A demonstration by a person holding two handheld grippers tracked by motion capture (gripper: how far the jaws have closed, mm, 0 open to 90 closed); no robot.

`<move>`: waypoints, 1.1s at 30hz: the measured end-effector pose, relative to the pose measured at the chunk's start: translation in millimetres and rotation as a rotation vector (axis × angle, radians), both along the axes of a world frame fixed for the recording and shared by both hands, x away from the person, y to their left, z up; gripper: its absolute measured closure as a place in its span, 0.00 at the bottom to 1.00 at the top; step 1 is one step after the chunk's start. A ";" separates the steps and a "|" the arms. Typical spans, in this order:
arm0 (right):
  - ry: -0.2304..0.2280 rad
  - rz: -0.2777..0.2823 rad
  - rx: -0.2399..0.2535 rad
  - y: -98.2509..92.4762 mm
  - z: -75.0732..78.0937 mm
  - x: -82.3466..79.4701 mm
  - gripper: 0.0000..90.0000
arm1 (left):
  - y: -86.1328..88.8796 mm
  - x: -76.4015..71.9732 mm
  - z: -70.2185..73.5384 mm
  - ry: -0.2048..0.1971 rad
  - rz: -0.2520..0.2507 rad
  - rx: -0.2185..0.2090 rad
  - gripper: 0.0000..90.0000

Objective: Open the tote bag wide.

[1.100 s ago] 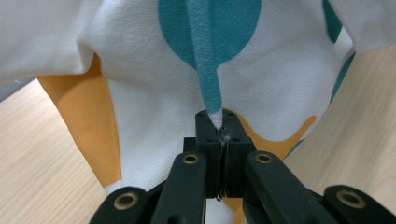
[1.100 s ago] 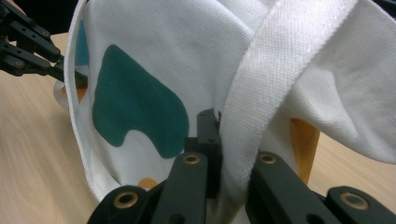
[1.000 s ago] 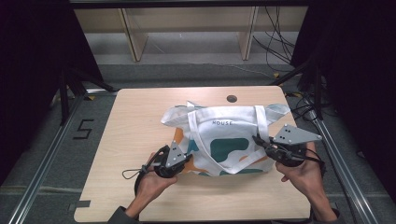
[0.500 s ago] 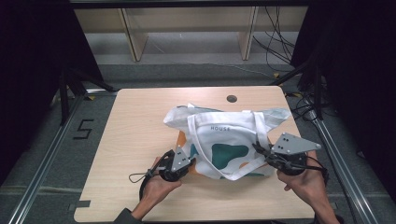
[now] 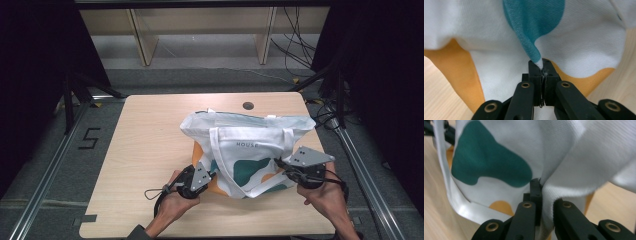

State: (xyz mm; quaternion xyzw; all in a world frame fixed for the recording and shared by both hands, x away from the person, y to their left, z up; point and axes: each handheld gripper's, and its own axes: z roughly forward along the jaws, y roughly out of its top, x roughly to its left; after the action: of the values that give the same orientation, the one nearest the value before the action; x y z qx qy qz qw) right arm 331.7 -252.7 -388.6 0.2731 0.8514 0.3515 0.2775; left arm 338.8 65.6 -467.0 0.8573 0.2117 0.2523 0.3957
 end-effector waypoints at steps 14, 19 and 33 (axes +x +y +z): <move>0.176 -0.006 -0.035 3.8 -62.2 18.8 0.98 | -4.4 15.6 -31.0 0.067 0.009 0.086 0.97; 0.187 0.012 0.035 -1.4 -53.0 16.5 0.97 | -5.3 10.4 -24.0 0.037 0.011 0.082 0.97; 0.030 0.058 0.237 -19.1 48.9 -27.4 0.77 | -4.8 8.1 -16.6 0.019 0.003 0.075 0.95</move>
State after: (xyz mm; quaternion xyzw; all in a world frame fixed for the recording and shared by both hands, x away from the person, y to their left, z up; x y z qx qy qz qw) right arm 304.3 -271.8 -339.8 0.2845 0.8155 0.4532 0.2203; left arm 346.9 60.8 -483.6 0.8735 0.2071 0.2524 0.3610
